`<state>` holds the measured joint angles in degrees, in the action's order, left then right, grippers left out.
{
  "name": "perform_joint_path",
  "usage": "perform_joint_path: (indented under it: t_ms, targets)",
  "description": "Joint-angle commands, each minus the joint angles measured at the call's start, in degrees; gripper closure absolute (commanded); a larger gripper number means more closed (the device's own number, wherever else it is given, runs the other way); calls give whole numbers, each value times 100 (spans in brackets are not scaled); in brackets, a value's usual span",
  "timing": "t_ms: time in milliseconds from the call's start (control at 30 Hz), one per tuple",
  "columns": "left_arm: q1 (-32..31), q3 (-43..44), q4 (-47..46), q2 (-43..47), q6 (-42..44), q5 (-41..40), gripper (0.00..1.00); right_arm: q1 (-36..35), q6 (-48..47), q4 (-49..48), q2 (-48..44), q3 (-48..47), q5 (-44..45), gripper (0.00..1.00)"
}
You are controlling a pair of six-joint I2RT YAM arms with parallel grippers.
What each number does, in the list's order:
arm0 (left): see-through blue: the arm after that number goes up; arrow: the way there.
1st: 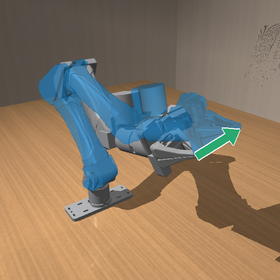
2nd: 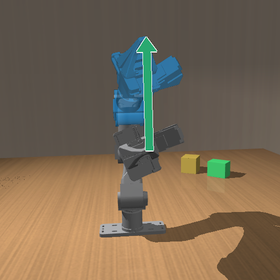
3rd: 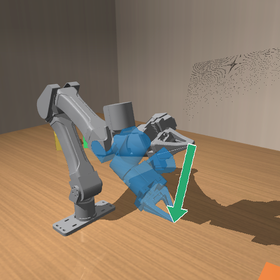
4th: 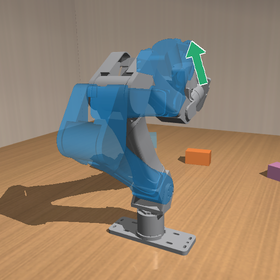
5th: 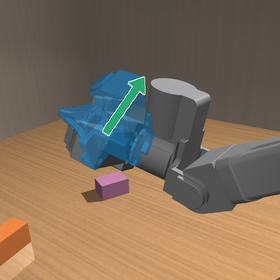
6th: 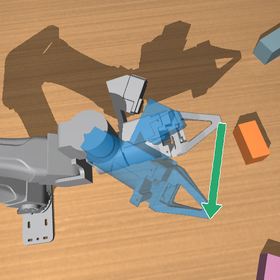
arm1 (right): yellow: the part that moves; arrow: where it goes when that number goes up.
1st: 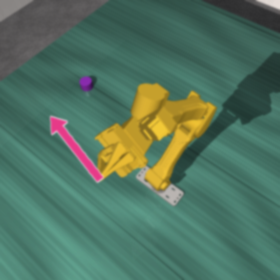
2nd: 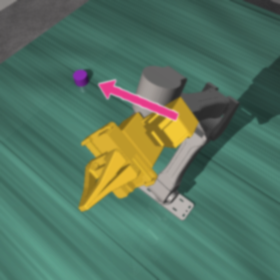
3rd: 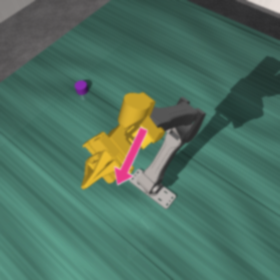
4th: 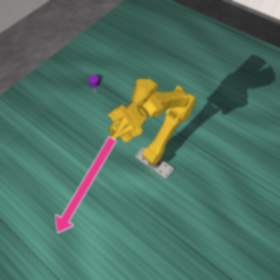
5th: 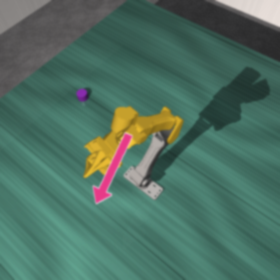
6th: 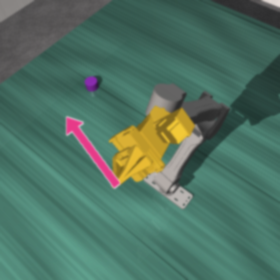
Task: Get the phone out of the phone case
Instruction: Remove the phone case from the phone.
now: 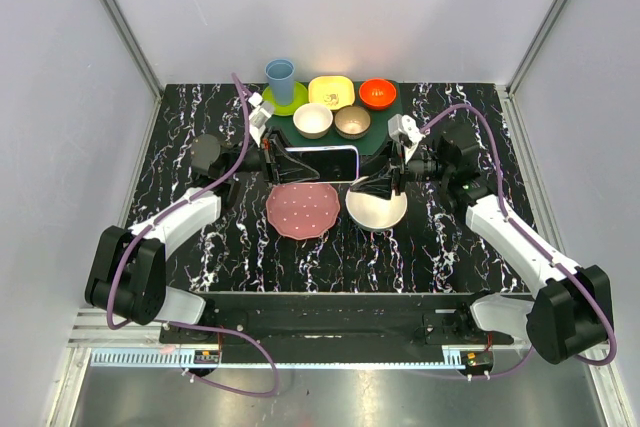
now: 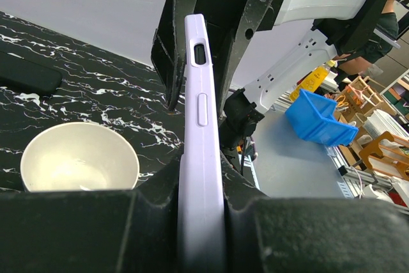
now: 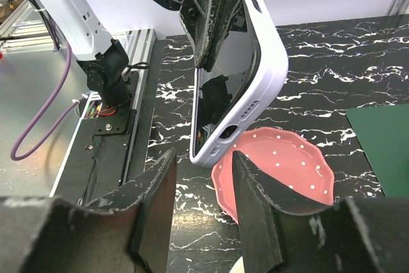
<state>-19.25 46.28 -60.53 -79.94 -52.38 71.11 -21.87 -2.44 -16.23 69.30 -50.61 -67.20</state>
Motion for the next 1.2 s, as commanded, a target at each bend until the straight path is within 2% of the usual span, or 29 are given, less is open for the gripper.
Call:
perform_joint_path:
  t_ms: [0, 200, 500, 633, 867, 1167]
  targets:
    - [-27, 276, -530, 84, 52, -221, 100, -54, 209, -495, -101, 51, -127, 56]
    - [-27, 276, -530, 84, 52, -221, 100, -54, 86, -452, -109, 60, -162, 62]
    - [-27, 285, -503, 75, 35, -212, 100, -63, -485, -21, -136, 7, -153, 64]
    - [-44, 294, -503, 58, 17, -194, 100, -63, -608, 32, -145, 7, -39, 70]
    - [-53, 302, -503, 31, 26, -185, 100, -63, -434, -152, -145, 34, 40, 70]
    - [-62, 294, -503, 40, 44, -185, 100, -63, -152, -355, -127, 60, 49, 65]
